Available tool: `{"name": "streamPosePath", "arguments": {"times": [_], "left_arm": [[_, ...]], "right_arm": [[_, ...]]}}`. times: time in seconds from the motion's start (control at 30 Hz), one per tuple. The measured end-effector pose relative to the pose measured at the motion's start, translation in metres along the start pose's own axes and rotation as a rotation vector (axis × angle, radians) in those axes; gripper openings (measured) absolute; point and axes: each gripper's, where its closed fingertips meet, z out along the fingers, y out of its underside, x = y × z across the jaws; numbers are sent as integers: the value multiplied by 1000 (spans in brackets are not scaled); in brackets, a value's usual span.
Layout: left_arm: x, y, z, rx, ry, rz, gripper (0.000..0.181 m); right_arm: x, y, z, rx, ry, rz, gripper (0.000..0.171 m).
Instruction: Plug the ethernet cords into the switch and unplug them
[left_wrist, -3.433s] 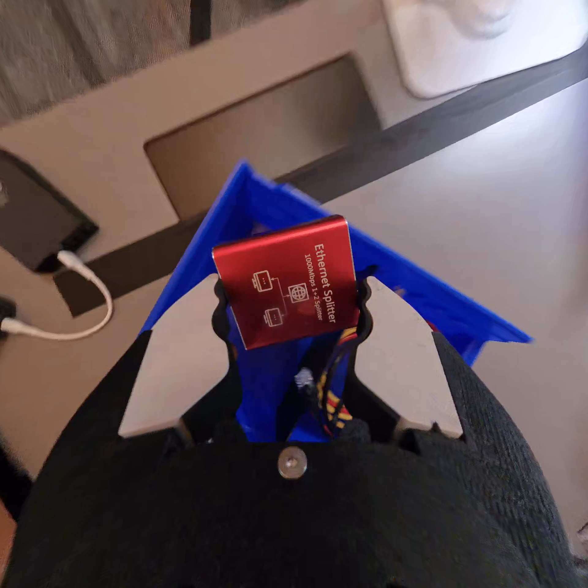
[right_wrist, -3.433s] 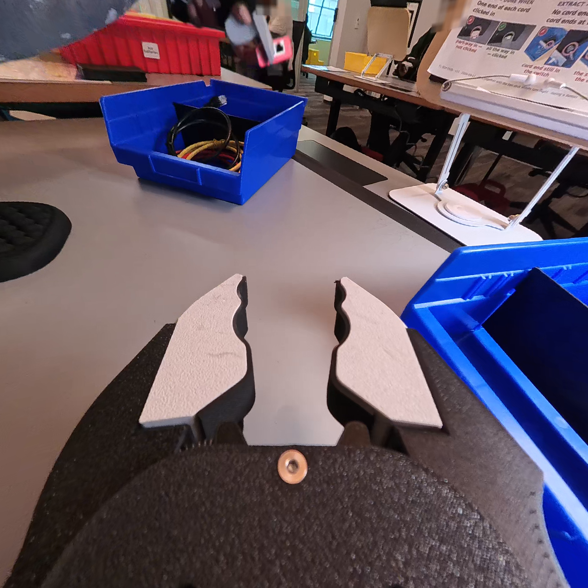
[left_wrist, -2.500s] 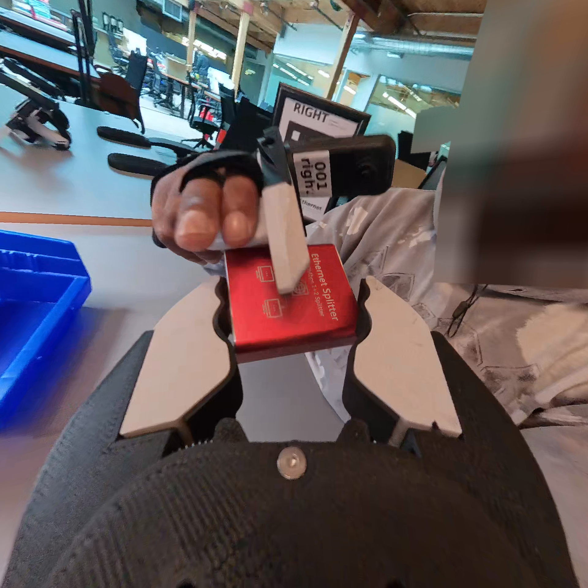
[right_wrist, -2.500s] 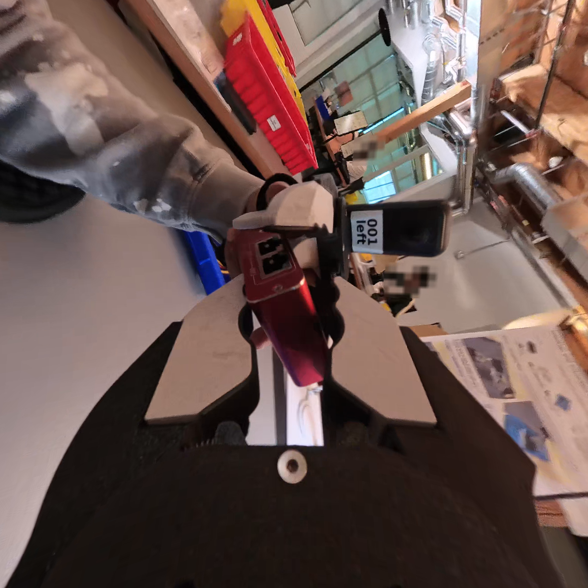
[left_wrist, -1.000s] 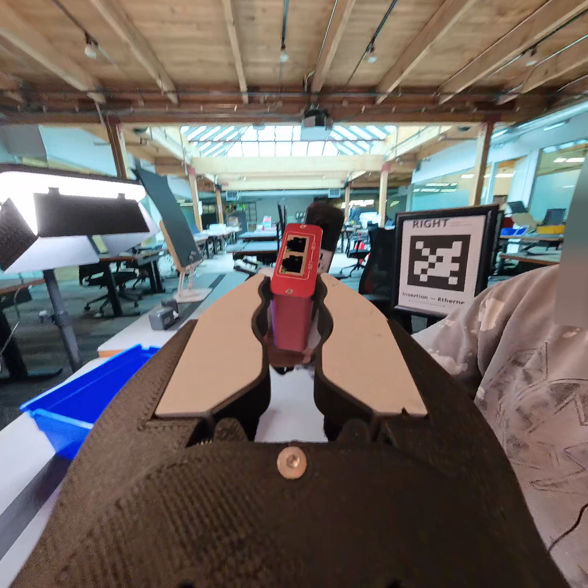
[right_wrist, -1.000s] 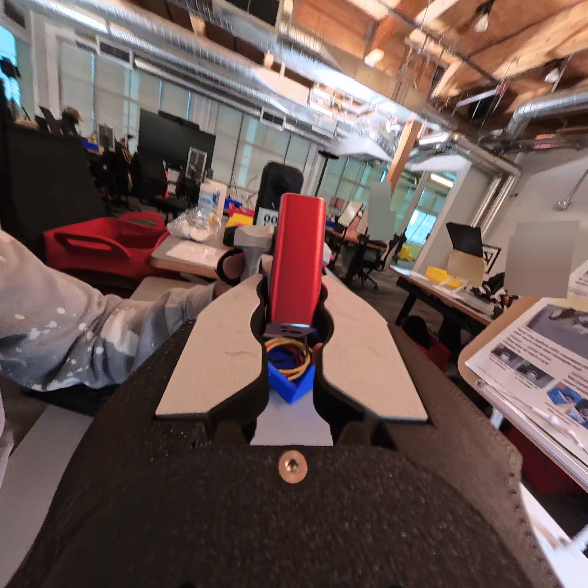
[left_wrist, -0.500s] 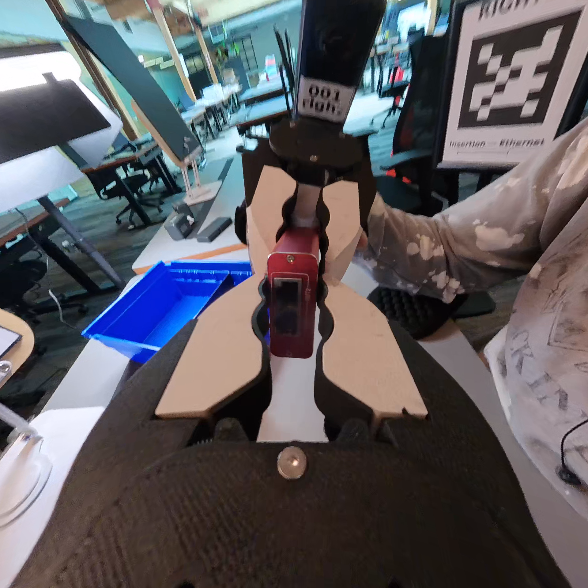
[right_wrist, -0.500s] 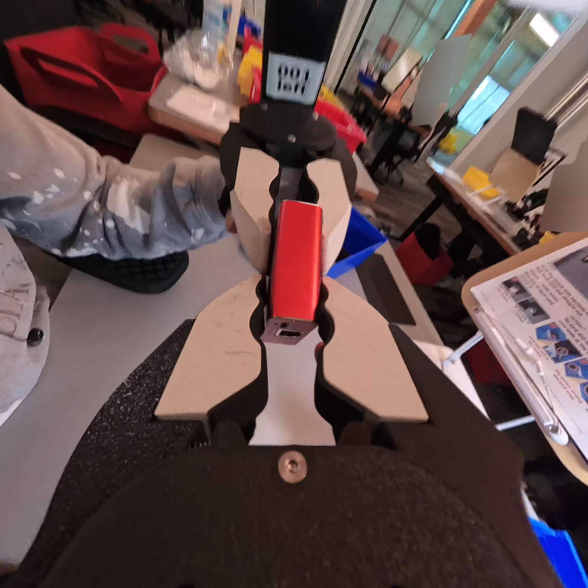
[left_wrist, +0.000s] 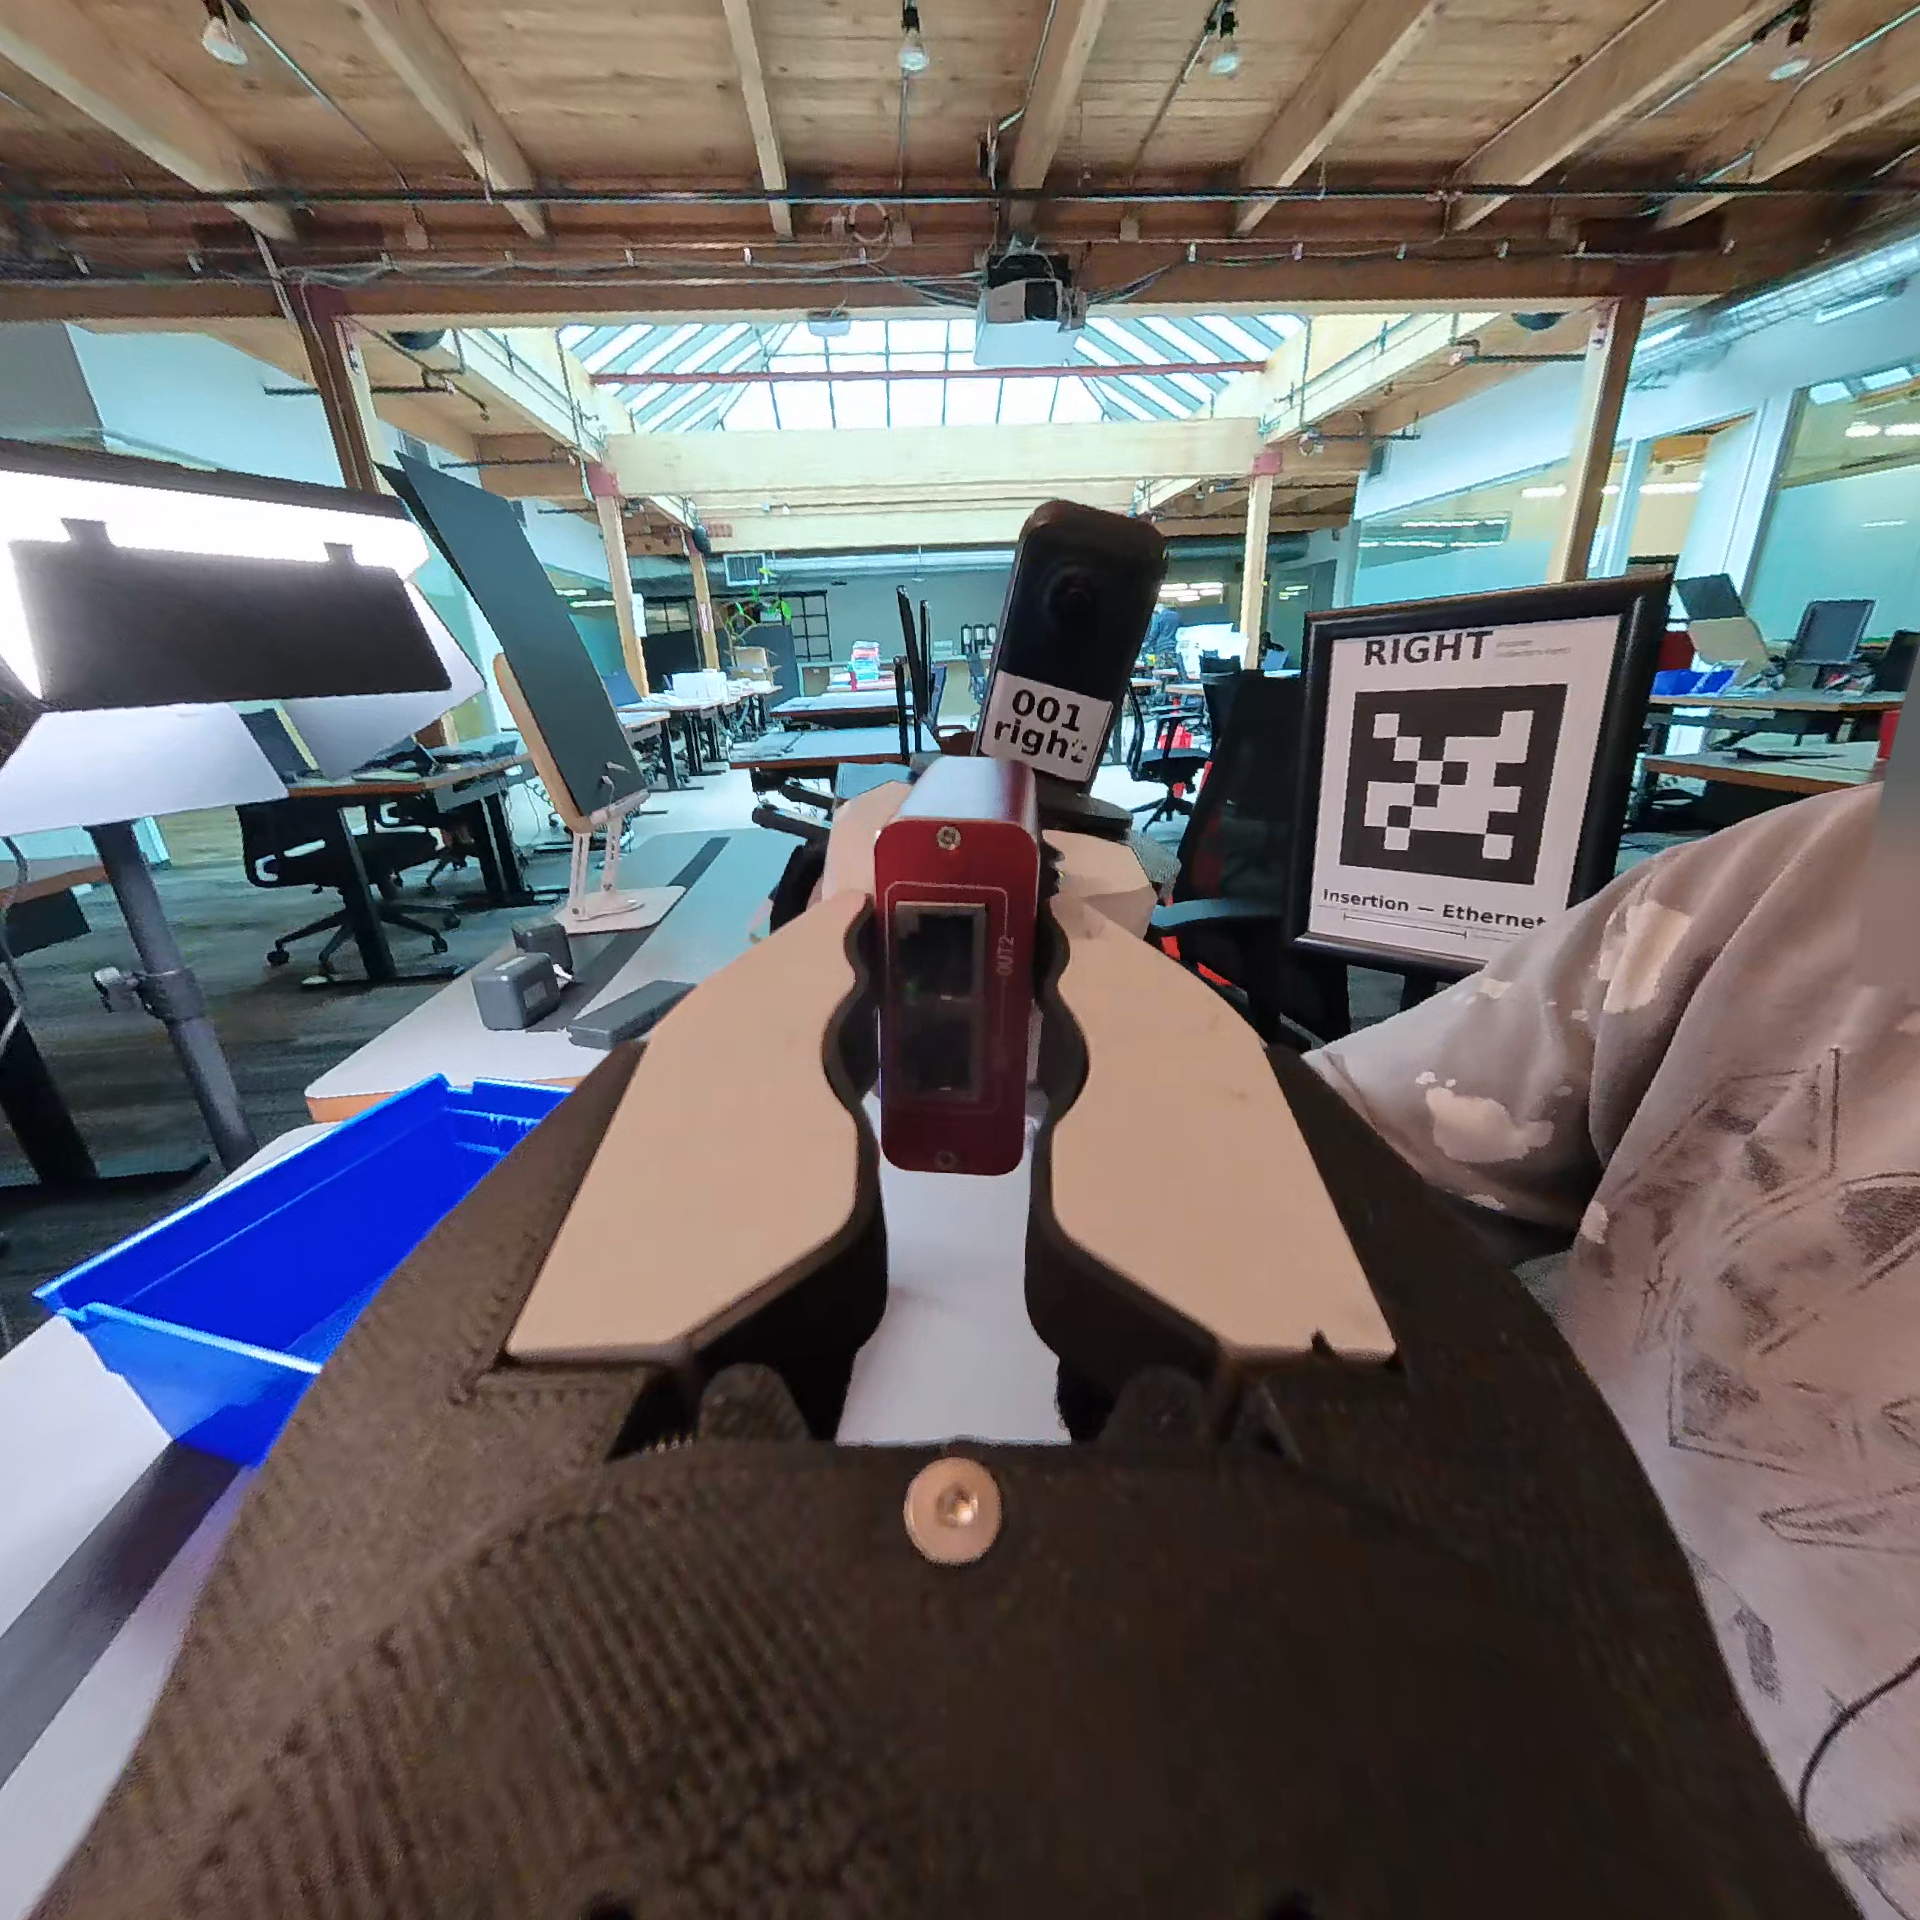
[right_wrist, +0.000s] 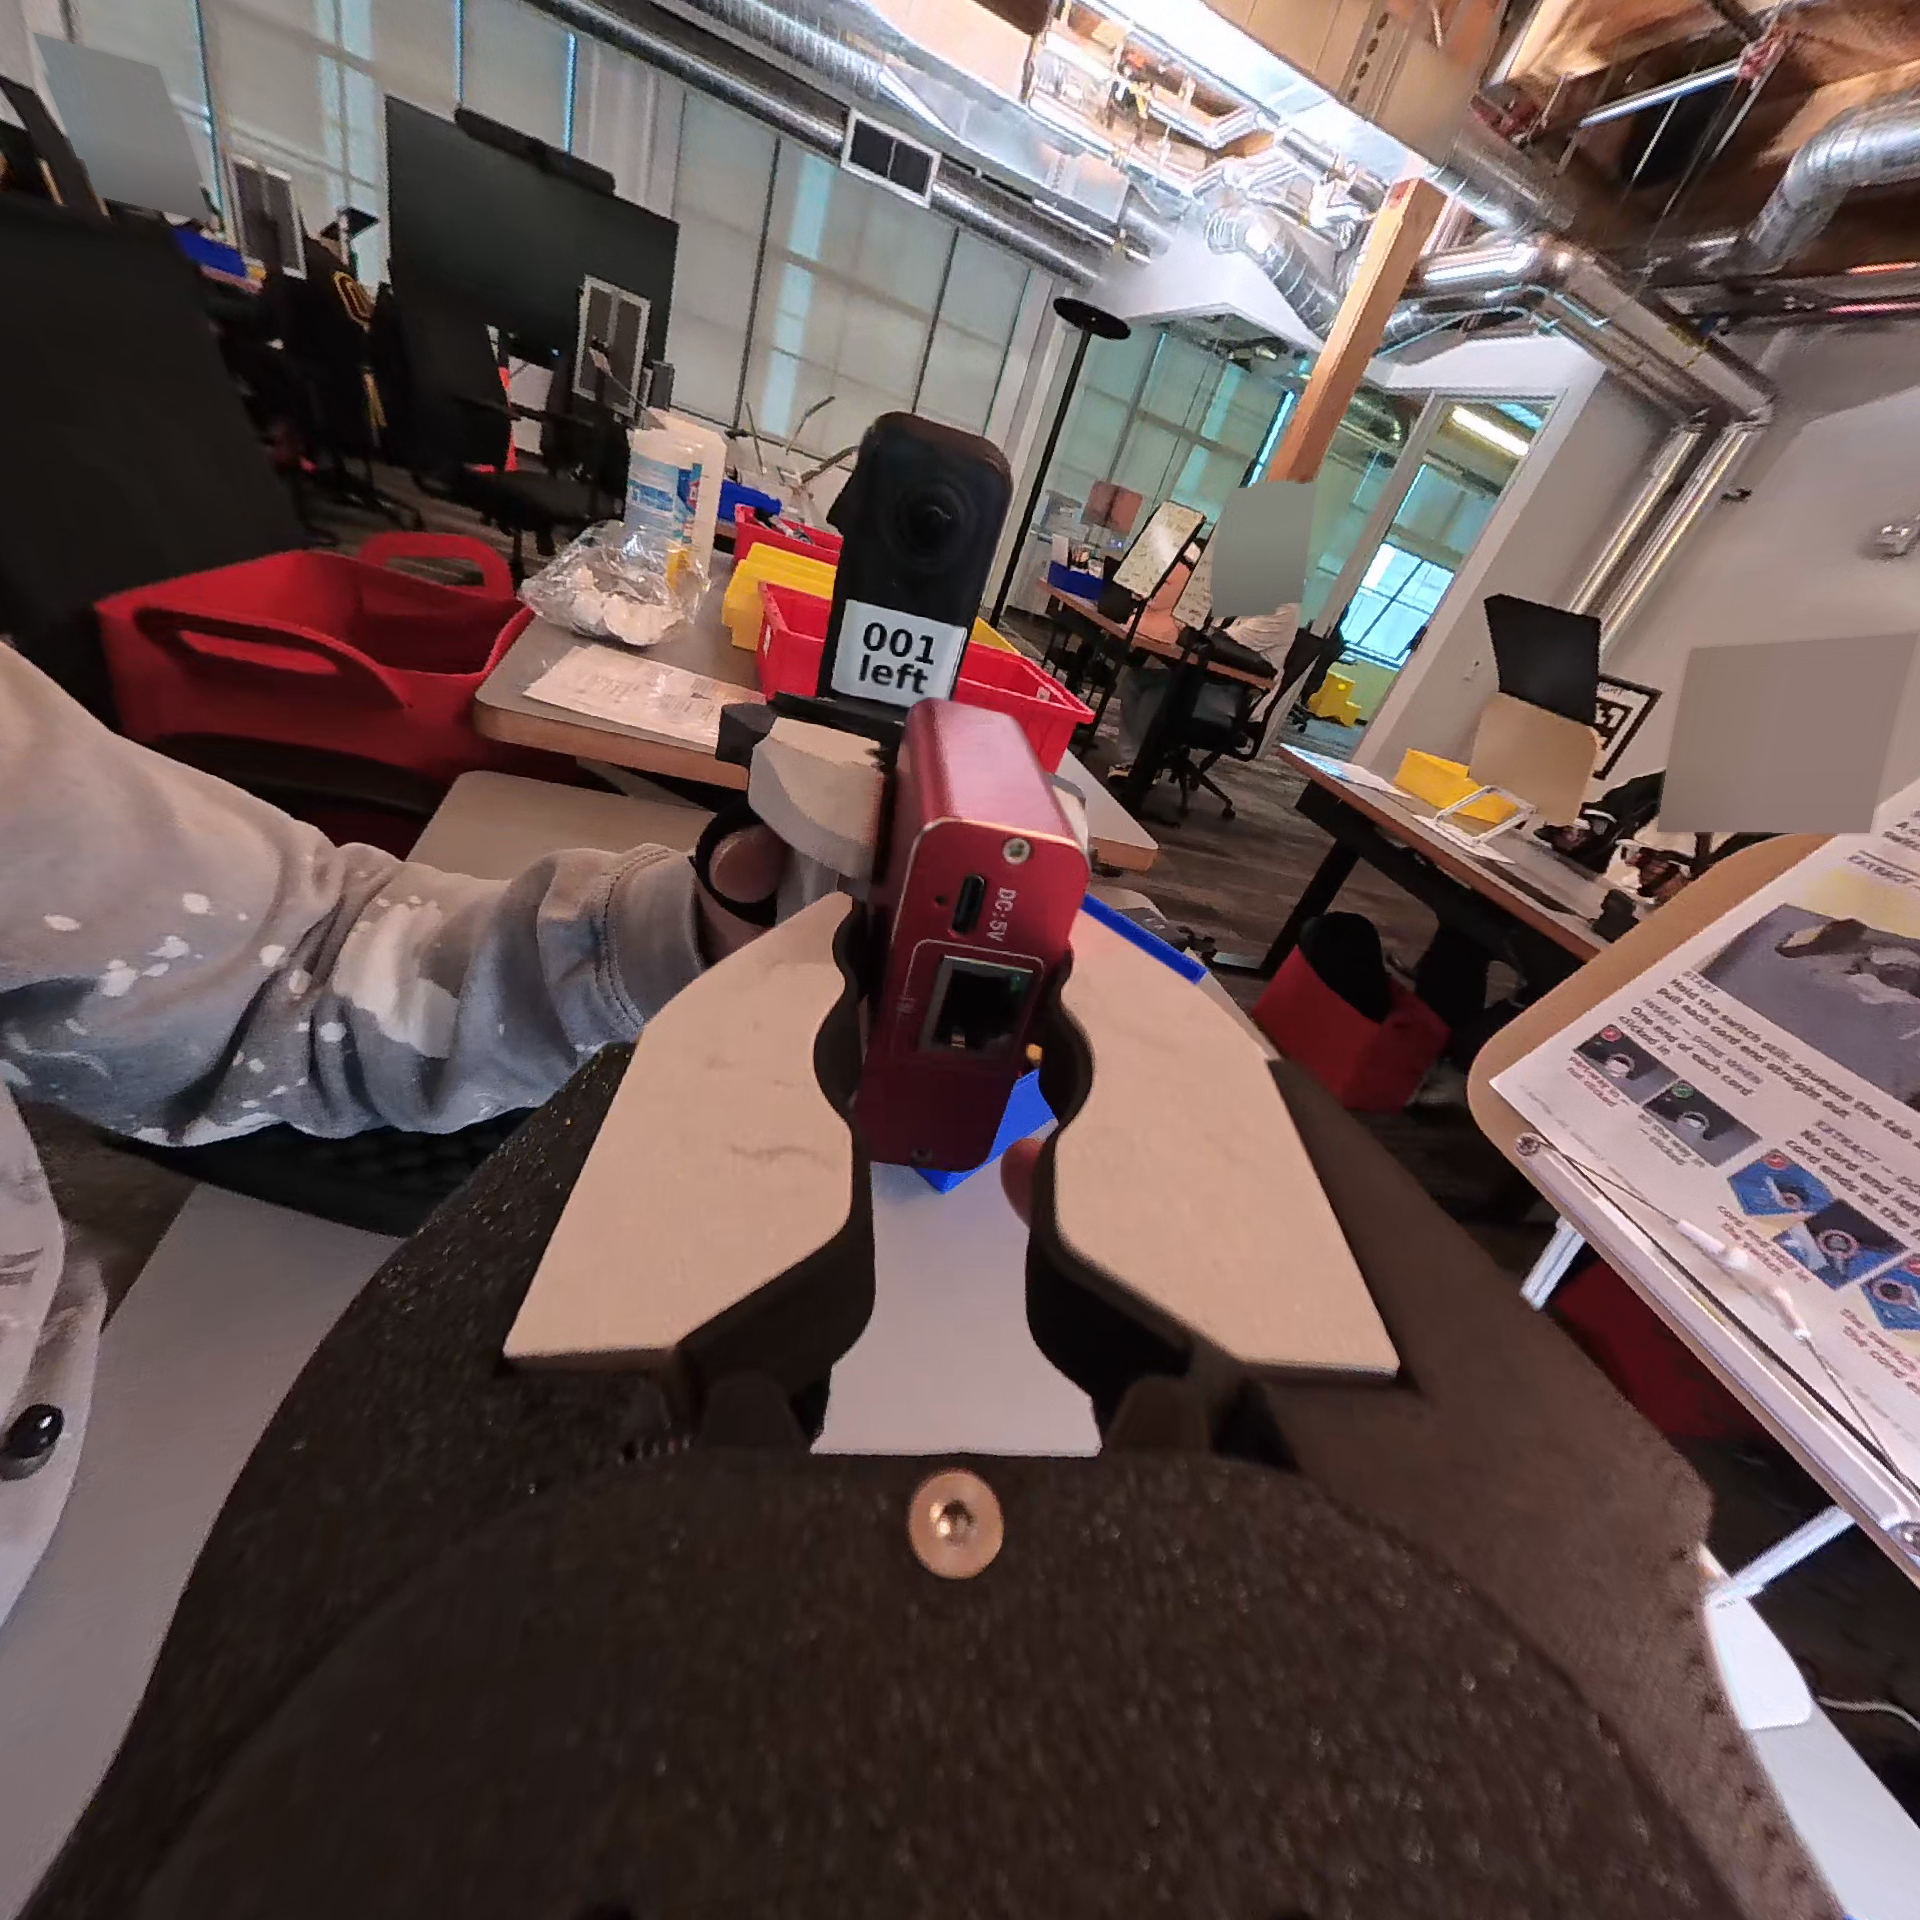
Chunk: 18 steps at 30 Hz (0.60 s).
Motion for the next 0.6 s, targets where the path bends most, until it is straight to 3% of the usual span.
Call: {"name": "streamPosePath", "arguments": {"times": [0.3, 0.6], "left_arm": [[1, -5, -9, -54, -14, 18, 28], [7, -11, -8, -134, -141, 274, 27]], "right_arm": [[-4, 1, -3, -2, -42, 15, 27], [-2, 1, -1, 36, -27, -32, 29]]}}
